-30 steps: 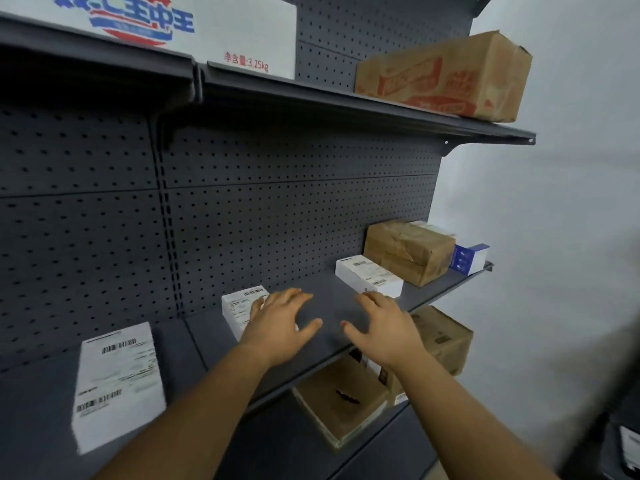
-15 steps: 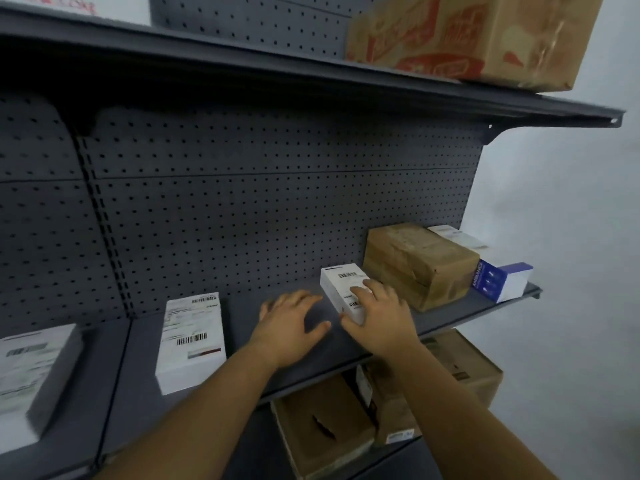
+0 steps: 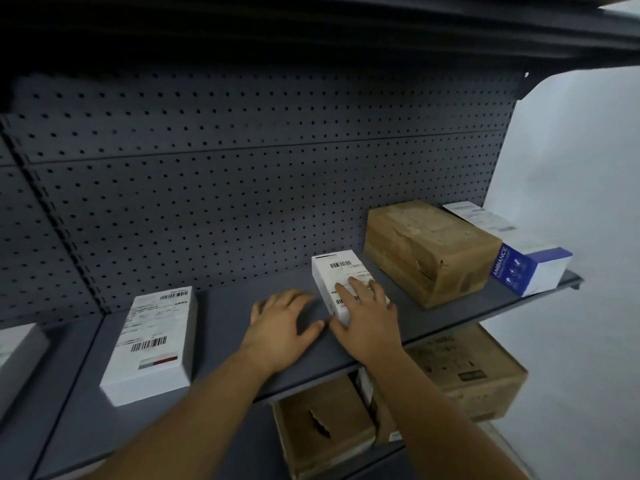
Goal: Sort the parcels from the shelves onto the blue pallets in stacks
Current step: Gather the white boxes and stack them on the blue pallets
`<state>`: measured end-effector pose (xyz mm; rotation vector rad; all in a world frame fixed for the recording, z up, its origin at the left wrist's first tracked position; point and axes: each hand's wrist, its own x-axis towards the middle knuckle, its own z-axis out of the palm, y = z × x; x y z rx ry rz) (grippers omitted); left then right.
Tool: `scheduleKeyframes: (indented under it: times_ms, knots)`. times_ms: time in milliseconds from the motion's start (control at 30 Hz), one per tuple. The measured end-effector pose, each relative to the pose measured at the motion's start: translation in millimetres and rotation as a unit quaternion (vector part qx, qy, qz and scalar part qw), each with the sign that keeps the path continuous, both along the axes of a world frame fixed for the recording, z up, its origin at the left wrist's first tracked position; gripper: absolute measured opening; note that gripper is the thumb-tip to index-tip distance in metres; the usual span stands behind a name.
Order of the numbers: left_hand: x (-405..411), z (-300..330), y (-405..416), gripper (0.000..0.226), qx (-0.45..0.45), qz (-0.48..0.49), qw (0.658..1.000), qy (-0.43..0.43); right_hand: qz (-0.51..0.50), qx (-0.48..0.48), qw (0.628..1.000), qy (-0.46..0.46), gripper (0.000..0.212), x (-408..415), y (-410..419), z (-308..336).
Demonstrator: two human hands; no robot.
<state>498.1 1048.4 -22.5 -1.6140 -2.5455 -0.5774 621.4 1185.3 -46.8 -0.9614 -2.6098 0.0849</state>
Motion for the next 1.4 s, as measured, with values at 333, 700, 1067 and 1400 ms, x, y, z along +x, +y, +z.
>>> scheduleKeyframes:
  times_ms: [333,700,1067,1400]
  knots:
    - [-17,24,-48,0.058,0.019,0.054,0.998,0.018,0.002,0.056,0.992,0.111,0.055,-23,-33,9]
    - [-46,29,-134,0.068,0.004,0.213,0.977,0.026,0.056,0.079,0.976,0.194,0.046,-60,-103,29]
    - [-51,7,-154,0.065,-0.073,0.265,0.961,-0.02,0.051,0.102,0.976,0.187,0.046,-68,-142,30]
    - [-58,-1,-167,0.061,-0.031,0.221,0.975,0.003,0.024,0.126,0.976,0.177,0.05,-67,-175,18]
